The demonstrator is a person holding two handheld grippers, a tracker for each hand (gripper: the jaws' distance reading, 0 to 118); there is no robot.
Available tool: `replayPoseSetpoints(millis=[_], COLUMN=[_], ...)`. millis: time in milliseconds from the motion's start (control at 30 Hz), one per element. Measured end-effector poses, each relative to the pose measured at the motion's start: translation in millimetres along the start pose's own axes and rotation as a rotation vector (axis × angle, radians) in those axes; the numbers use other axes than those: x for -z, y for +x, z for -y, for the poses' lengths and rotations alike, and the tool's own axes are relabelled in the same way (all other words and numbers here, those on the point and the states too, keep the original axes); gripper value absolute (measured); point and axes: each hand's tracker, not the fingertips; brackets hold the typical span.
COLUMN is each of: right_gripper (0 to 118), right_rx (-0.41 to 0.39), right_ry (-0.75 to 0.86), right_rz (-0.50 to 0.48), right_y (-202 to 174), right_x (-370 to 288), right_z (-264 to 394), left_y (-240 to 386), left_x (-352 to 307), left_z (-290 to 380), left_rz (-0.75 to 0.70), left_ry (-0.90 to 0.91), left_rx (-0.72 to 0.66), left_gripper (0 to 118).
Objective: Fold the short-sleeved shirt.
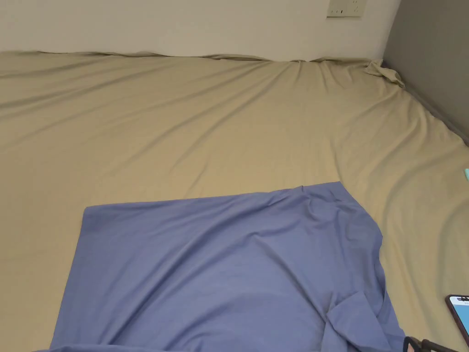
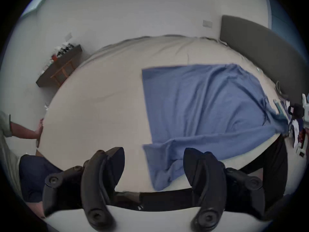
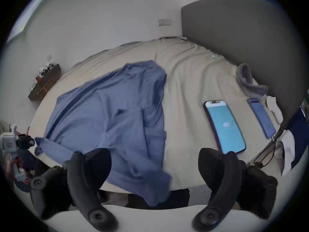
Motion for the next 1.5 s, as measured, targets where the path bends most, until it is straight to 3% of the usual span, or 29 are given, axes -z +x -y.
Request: replayPoseSetpoints(millis=[67,100,133,167,233,300,600,633,667,700,900,933,967,1000,1033,1067,1133,1167,1200,1233,1267,1300,1367,1400,1500], right_gripper=[110,97,61,5,2,2,2,2,2,2,2,2,2,2,2,2,2,2,5,32,79,79,110,115,115], right_rx=[-0.021,-0.038,-0.061,-0.092,-0.093,-0.139,-0.131,-0.133,-0.131,-0.131,-0.137,-0.137,-0.138,-0.143,-0.150,-0.156,-0.160,-0.160,-0.158,-0.153,-0.123,-0.111,-0.130,-0.143,-0.144], right_ry=[0.072,0.088,0.100,0.118,0.172,0.103,0.067,0.062,0.056,0.046,-0.005,-0.011,-0.019,-0.031,-0.045,-0.056,-0.084,-0.097,-0.109,-0.138,-0.171,-0.193,-0.234,-0.228,-0.282], right_rz=[0.023,0.007,-0.025,-0.045,0.023,-0.032,-0.049,-0.054,-0.058,-0.064,-0.081,-0.081,-0.081,-0.081,-0.076,-0.074,-0.074,-0.075,-0.082,-0.086,-0.094,-0.089,-0.081,-0.069,-0.052], right_y=[-10,-15,-20,-28,-39,-45,-49,-50,-51,-52,-53,-53,-54,-54,-54,-54,-53,-51,-49,-47,-44,-39,-33,-31,-21], right_x=[-16,-21,-26,-30,-27,-16,-2,-1,0,3,20,22,24,26,28,30,34,36,38,41,44,46,52,50,52], right_z=[-15,-21,-25,-29,-31,-36,-34,-34,-34,-34,-29,-28,-27,-27,-26,-26,-26,-27,-26,-27,-28,-27,-20,-17,-6], left_y=[-9,-13,-13,-4,2,7,30,29,26,21,22,21,26,27,28,31,42,44,43,42,41,40,38,39,43], left_x=[-32,-46,-58,-66,-61,-47,10,20,36,54,105,109,108,110,112,110,108,107,107,106,105,103,100,99,98], left_z=[-16,-21,-24,-33,-36,-41,-26,-22,-17,-7,5,5,4,4,3,2,-2,-2,-3,-3,-3,-3,-3,-3,-3], left_rz=[0.001,0.026,0.063,0.052,0.012,0.003,0.028,0.059,0.094,0.101,0.092,0.097,0.110,0.153,0.199,0.220,0.143,0.136,0.145,0.143,0.144,0.149,0.149,0.149,0.144], left_ry=[0.081,0.126,0.199,0.217,0.221,0.156,-0.114,-0.151,-0.215,-0.265,-0.355,-0.363,-0.366,-0.355,-0.363,-0.350,-0.362,-0.349,-0.356,-0.357,-0.352,-0.350,-0.347,-0.348,-0.349], left_rx=[-0.081,-0.120,-0.130,-0.114,-0.107,-0.066,-0.026,-0.078,-0.112,-0.114,-0.109,-0.103,-0.098,-0.097,-0.123,-0.150,-0.029,-0.042,-0.050,-0.050,-0.058,-0.070,-0.079,-0.079,-0.071], left_gripper=[83,68,24,0,0,0,1,22,62,89,89,81,60,17,6,6,6,6,6,6,6,6,6,6,6])
